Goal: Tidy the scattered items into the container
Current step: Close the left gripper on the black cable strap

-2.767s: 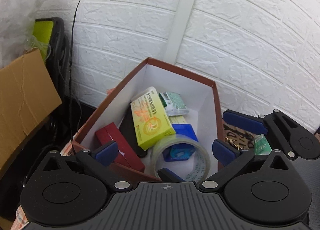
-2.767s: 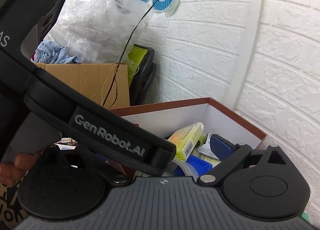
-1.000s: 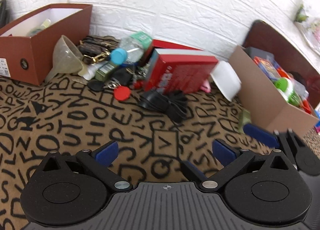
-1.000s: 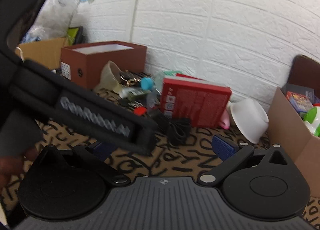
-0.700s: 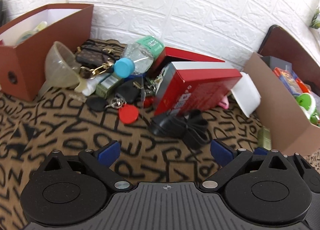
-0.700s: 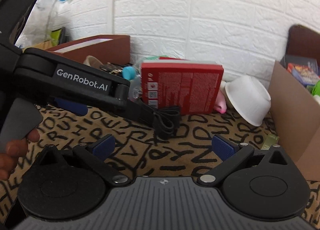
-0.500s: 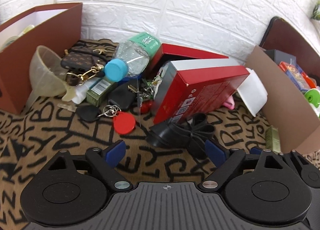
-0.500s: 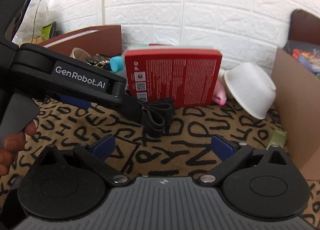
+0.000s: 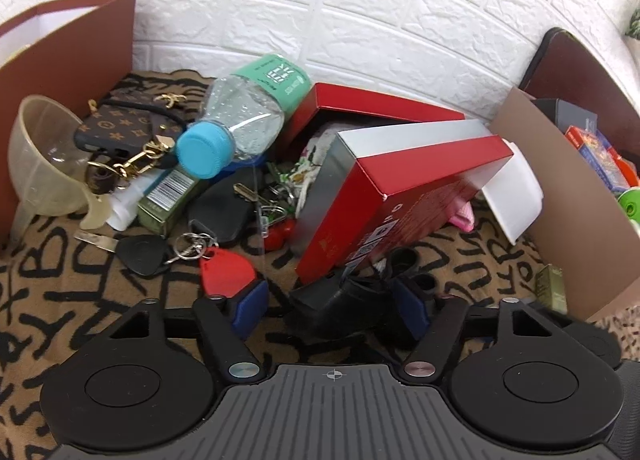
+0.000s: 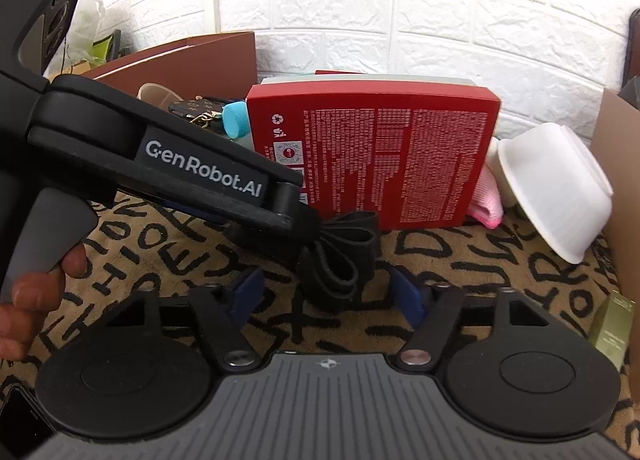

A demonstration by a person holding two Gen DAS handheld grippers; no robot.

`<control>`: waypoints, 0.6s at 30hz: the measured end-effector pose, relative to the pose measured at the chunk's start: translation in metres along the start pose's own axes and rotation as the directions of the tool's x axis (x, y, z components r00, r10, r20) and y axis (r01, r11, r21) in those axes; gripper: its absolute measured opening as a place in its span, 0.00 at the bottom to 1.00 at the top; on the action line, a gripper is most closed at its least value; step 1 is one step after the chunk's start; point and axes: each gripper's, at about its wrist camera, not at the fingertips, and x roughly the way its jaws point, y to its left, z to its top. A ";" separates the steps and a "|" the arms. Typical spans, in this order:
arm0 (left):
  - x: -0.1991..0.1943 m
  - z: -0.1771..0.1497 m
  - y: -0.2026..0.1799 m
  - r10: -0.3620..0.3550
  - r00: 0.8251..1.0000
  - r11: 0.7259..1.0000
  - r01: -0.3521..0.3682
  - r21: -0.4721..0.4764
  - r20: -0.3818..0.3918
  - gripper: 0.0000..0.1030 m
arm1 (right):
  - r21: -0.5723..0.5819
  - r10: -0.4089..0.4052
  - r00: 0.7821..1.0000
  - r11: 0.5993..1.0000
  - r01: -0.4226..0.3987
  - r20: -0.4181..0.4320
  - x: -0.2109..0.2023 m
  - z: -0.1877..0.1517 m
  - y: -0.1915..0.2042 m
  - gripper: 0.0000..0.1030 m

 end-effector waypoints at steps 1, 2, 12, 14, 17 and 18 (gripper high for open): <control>0.000 0.000 0.001 -0.016 1.000 1.000 0.016 -0.010 -0.004 0.66 | 0.000 0.007 1.000 1.000 -0.007 -0.005 0.001 0.000 0.000 0.57; 0.000 -0.001 0.001 -0.021 1.000 1.000 0.021 -0.019 -0.005 0.66 | -0.003 -0.004 1.000 1.000 0.004 -0.002 0.001 0.000 0.000 0.50; -0.027 -0.023 0.001 -0.011 1.000 0.999 0.010 -0.040 -0.022 0.57 | 0.044 0.042 0.999 0.998 -0.041 -0.014 -0.029 -0.008 -0.003 0.31; -0.039 -0.033 0.003 -0.009 1.000 0.999 0.007 -0.052 -0.027 0.57 | 0.026 0.051 0.998 0.998 -0.051 -0.021 -0.039 -0.013 0.004 0.31; -0.059 -0.051 0.005 0.002 0.999 0.997 -0.005 -0.071 -0.034 0.57 | 0.001 0.076 0.997 0.997 -0.076 -0.034 -0.055 -0.021 0.017 0.31; -0.067 -0.057 0.004 0.003 0.999 0.997 -0.006 -0.073 -0.035 0.57 | -0.014 0.079 0.996 0.997 -0.079 -0.036 -0.061 -0.023 0.022 0.31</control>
